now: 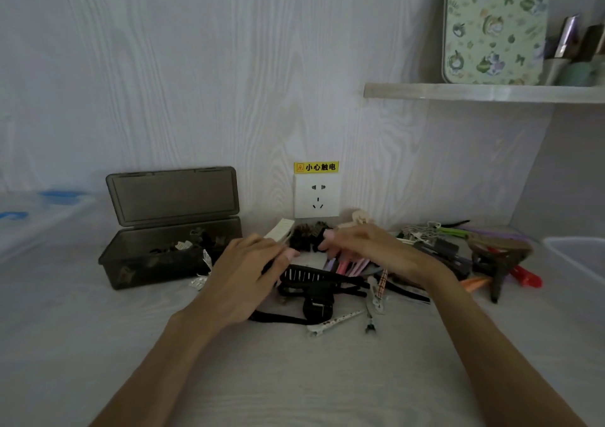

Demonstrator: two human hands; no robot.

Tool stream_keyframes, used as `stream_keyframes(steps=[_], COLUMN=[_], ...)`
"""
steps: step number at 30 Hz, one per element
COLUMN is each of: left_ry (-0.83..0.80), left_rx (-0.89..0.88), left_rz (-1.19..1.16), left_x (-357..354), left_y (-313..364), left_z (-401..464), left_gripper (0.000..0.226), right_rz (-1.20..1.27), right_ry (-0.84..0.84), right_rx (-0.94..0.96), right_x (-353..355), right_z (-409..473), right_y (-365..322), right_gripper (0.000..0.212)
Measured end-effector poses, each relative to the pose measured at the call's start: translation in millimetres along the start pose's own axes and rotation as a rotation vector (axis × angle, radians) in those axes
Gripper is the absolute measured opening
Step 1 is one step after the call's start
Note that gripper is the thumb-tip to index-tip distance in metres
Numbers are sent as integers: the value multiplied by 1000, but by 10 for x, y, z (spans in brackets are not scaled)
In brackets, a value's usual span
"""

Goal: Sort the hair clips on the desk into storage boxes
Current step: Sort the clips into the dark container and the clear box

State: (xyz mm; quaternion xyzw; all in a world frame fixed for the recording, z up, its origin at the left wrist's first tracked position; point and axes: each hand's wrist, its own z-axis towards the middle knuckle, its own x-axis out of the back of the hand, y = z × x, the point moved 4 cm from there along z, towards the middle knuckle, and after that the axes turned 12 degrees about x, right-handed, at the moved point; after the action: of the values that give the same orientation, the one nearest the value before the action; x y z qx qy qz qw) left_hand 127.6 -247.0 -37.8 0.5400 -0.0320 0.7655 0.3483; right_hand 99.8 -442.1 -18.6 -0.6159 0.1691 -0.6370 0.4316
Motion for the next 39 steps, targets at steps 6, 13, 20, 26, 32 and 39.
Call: stream_keyframes(steps=[6, 13, 20, 26, 32, 39], left_ry=[-64, -166, -149, -190, -159, -147], left_rx=[173, 112, -44, -46, -10, 19], left_rz=[-103, 32, 221, 144, 151, 139], left_x=[262, 69, 56, 67, 49, 42], left_y=[-150, -51, -36, -105, -133, -182], left_z=[-18, -40, -21, -27, -4, -3], left_gripper=[24, 60, 36, 33, 31, 32], right_rz=[-97, 67, 3, -196, -278, -787], right_ry=[-336, -115, -168, -448, -281, -816], right_rx=[26, 4, -51, -94, -73, -506], right_x=[-237, 66, 90, 60, -189, -501], right_z=[-29, -66, -138, -197, 263, 672], right_y=[-43, -23, -52, -134, -357, -389], right_gripper=[52, 51, 39, 40, 39, 59])
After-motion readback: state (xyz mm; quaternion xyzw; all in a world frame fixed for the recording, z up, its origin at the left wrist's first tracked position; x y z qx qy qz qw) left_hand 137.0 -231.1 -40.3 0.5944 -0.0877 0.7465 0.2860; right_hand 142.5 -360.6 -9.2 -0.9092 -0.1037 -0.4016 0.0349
